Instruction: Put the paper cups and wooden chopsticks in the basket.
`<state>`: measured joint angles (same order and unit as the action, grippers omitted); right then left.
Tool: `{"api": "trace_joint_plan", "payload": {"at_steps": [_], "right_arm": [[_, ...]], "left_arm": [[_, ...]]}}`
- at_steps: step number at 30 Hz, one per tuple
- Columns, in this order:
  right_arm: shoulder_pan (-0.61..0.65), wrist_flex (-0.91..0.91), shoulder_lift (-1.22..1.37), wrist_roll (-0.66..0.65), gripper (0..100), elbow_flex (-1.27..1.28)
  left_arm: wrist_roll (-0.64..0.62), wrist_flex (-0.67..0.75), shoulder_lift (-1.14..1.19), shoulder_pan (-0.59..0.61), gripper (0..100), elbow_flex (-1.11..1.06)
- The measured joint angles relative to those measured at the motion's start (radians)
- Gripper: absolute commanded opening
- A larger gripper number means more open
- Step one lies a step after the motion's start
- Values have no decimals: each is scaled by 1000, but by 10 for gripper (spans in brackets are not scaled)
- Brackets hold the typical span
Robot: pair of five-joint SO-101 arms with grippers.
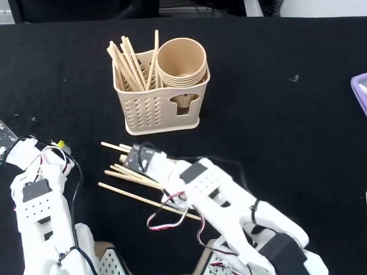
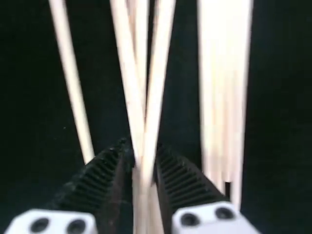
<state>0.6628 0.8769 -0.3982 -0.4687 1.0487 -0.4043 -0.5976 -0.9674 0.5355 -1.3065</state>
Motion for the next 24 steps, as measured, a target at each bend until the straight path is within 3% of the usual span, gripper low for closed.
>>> {"api": "trace_joint_plan", "payload": {"at_steps": [14, 20, 24], "right_arm": [[-5, 54, 8, -20, 15, -48], [-3, 54, 8, -31, 221, 5], [52, 57, 8, 8, 228, 15]], "left_arm": [[0, 0, 0, 0, 180, 0], [0, 0, 0, 0, 180, 0], [0, 0, 0, 0, 180, 0]]}}
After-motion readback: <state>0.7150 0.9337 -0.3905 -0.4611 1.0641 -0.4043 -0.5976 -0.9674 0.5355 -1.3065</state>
